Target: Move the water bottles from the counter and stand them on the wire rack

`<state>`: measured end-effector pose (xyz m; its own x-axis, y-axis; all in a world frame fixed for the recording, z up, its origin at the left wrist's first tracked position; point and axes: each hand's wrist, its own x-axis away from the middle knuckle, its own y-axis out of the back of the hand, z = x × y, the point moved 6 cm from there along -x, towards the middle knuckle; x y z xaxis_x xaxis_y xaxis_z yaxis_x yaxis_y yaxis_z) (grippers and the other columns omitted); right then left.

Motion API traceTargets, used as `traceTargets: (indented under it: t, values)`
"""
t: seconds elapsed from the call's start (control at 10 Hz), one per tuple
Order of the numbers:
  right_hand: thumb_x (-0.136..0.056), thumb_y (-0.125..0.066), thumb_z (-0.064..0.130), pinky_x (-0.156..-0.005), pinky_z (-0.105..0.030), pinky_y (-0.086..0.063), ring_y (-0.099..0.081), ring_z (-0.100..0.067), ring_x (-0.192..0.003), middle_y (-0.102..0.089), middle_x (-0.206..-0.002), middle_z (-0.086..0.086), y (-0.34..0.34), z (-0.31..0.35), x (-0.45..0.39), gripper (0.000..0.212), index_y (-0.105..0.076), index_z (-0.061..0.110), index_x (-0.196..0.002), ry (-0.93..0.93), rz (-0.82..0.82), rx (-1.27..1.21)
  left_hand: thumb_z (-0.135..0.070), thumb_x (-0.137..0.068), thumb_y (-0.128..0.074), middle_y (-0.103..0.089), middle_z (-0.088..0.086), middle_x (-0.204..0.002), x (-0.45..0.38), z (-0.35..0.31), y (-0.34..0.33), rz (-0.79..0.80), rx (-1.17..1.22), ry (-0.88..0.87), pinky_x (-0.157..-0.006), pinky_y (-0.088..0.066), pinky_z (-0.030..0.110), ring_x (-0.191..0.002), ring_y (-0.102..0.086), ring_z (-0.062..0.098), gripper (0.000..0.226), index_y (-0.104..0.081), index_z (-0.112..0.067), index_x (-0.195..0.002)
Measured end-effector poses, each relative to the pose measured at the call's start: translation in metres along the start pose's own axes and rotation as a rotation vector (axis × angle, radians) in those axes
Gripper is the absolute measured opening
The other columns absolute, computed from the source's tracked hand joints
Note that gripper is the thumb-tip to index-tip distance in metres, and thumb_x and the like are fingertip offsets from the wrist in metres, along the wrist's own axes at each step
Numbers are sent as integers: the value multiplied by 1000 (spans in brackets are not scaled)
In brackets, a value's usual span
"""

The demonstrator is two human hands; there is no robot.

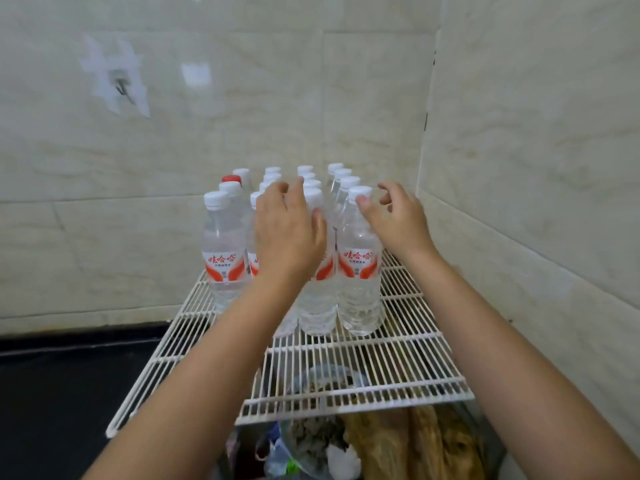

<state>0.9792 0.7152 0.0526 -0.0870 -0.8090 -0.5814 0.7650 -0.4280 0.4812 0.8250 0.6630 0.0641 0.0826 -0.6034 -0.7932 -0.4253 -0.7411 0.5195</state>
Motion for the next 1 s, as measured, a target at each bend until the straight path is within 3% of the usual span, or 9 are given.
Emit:
traceTargets:
  t: [0.1, 0.2, 0.3, 0.4, 0.5, 0.7, 0.8, 0.9, 1.0]
  values:
    - [-84, -56, 47, -74, -27, -37, -56, -28, -109, -61, -119, -11, 3, 30, -20, 52, -55, 10, -121, 80, 103, 293, -19, -93, -44, -40, 17, -141, -30, -1, 2, 238, -107, -78, -104, -34, 40, -129, -37, 31, 48, -35, -7, -139]
    - [-86, -58, 38, -73, -26, -34, -55, -28, -108, -61, -120, -13, 0, 38, -27, 44, -56, 6, -117, 76, 218, 398, -18, -93, -47, -42, 13, -142, -41, -2, -6, 478, -176, -143, -103, -36, 35, -130, -40, 28, 49, -35, -10, -139]
    - [-88, -56, 30, -78, -28, -38, -55, -28, -109, -60, -121, -14, -1, 39, -25, 37, -56, 6, -116, 40, 212, 346, -15, -92, -50, -48, 13, -138, -42, -4, -14, 645, -186, -189, -99, -38, 33, -125, -46, 28, 44, -42, -9, -135]
    - [-90, -55, 23, -93, -29, -40, -52, -26, -119, -57, -130, -12, -5, 40, -20, 36, -55, 8, -123, 57, 184, 224, -15, -91, -56, -47, 12, -140, -48, -2, -13, 655, -109, -140, -103, -35, 30, -129, -44, 26, 50, -41, -12, -138]
    - [-91, -54, 16, -90, -22, -37, -51, -23, -120, -57, -131, -10, -6, 40, -18, 33, -56, 10, -123, 101, 216, 105, -15, -89, -59, -49, 10, -140, -52, 0, -14, 634, -61, -111, -104, -34, 28, -129, -43, 24, 50, -44, -12, -136]
    - [-91, -53, 15, -81, -19, -34, -49, -12, -95, -60, -124, -12, -7, 34, -15, 30, -56, 7, -121, 152, 193, 87, -16, -90, -57, -58, 12, -129, -47, 0, -15, 620, -24, -106, -94, -41, 29, -118, -52, 26, 42, -50, -11, -131]
    - [-93, -51, 19, -92, -25, -37, -52, -23, -115, -55, -132, -12, -10, 29, -17, 38, -50, 7, -129, 141, 179, 151, -16, -92, -52, -50, 13, -137, -33, 2, -10, 483, -82, -233, -98, -43, 36, -124, -49, 29, 46, -41, -8, -136]
    - [-94, -48, 25, -106, -32, -33, -42, -24, -129, -43, -143, -11, -11, 34, -9, 46, -39, 10, -137, 140, 213, 233, -28, -89, -42, -53, 23, -132, -11, 13, -11, 56, -220, -486, -102, -41, 50, -131, -41, 36, 48, -41, -1, -129]
    - [-92, -53, 23, -93, -18, -44, -54, -17, -116, -56, -127, -9, 32, 58, -2, 35, -54, 10, -124, 206, -82, -18, -42, -98, -5, 6, 15, -157, 10, 47, -28, -71, -331, -446, -117, 7, 41, -145, 16, 20, 60, -2, -9, -148]
